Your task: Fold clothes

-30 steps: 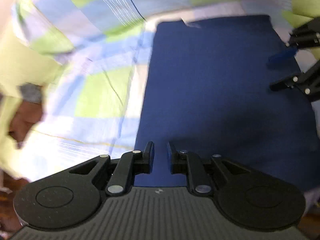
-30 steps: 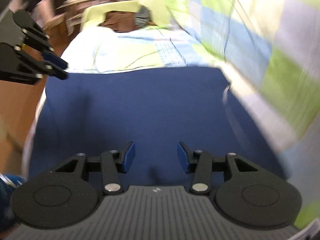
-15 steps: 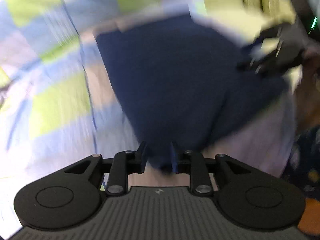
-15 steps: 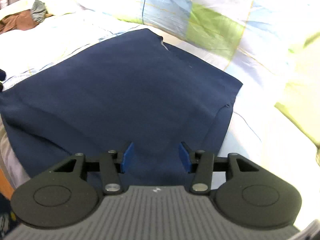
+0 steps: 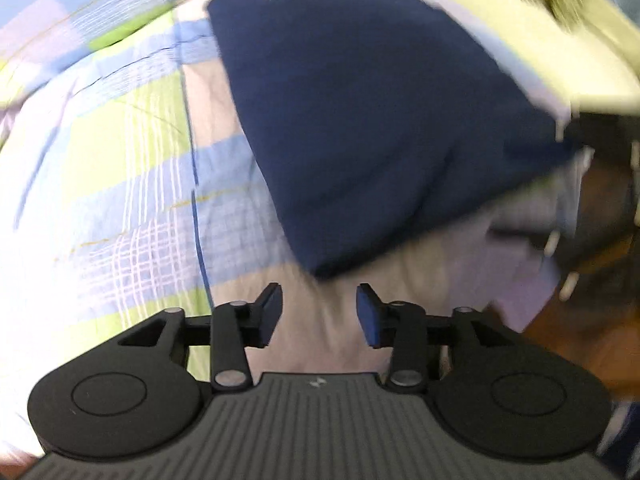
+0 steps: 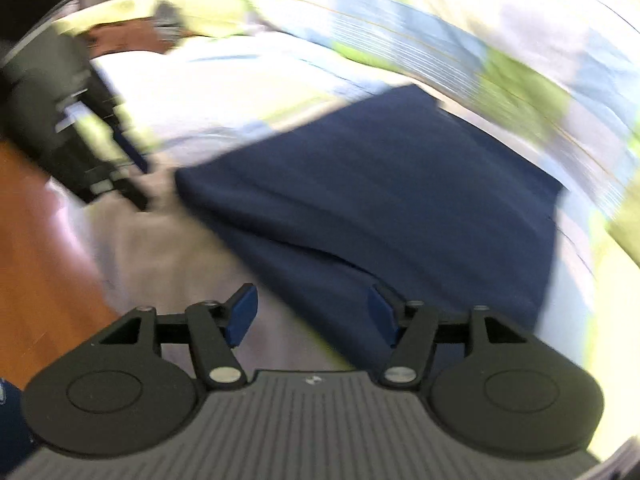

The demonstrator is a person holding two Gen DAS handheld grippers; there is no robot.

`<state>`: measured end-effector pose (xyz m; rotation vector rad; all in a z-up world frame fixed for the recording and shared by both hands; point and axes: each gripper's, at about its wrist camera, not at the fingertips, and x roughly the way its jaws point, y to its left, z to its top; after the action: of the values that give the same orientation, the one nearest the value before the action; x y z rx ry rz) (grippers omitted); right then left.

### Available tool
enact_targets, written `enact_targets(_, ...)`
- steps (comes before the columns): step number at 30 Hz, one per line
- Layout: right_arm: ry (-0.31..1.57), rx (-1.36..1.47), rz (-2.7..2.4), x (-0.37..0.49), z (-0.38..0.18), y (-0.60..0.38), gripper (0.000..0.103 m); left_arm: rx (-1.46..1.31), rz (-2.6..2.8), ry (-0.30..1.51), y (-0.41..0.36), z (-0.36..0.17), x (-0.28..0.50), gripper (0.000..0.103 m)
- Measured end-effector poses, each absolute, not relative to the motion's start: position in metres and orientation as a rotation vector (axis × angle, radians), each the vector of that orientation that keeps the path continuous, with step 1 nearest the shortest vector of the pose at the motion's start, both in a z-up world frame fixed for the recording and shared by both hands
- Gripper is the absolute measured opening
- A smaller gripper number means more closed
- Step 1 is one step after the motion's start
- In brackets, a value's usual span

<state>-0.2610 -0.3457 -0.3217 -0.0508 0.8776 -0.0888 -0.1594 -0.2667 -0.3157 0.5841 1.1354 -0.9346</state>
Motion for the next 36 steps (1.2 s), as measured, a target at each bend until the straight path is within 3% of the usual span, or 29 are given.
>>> enact_targets(3, 0.832, -0.075, -0.077, -0.26, -0.315, -0.339, 0.058, 0.527, -0.84, 1.212, -0.267, -0.315, -0.149, 0.053)
enact_targets(12, 0.782, -0.207, -0.029, -0.238, -0.33, -0.299, 0.06, 0.535, -0.946, 1.183, -0.265, -0.325, -0.131, 0.055)
enact_targets(18, 0.742, -0.597, 0.015, -0.217, -0.373, -0.251, 0.056, 0.589, -1.042, 1.133, -0.262, -0.332, -0.111, 0.058)
enact_targets(21, 0.735, -0.597, 0.064, -0.212, -0.374, -0.252, 0.02, 0.717, -1.18, 0.984, -0.258, -0.328, -0.133, 0.058)
enact_targets(22, 0.73, -0.573, 0.066, -0.211, -0.369, -0.256, 0.013, 0.779, -1.234, 0.906, -0.259, -0.328, -0.139, 0.058)
enact_targets(28, 0.694, -0.449, 0.036, -0.206, -0.337, -0.277, 0.008, 1.154, -1.382, 0.396, -0.26, -0.34, -0.175, 0.06)
enact_targets(33, 0.67, -0.391, 0.022, -0.208, -0.325, -0.286, 0.008, 1.275, -1.479, 0.042, -0.28, -0.37, -0.16, 0.06)
enact_targets(35, 0.653, -0.367, 0.009, -0.209, -0.321, -0.289, 0.008, 1.299, -1.556, -0.056, -0.289, -0.381, -0.157, 0.056)
enact_targets(36, 0.648, -0.363, 0.007, -0.211, -0.32, -0.288, 0.008, 1.303, -1.597, -0.084, -0.291, -0.385, -0.156, 0.045)
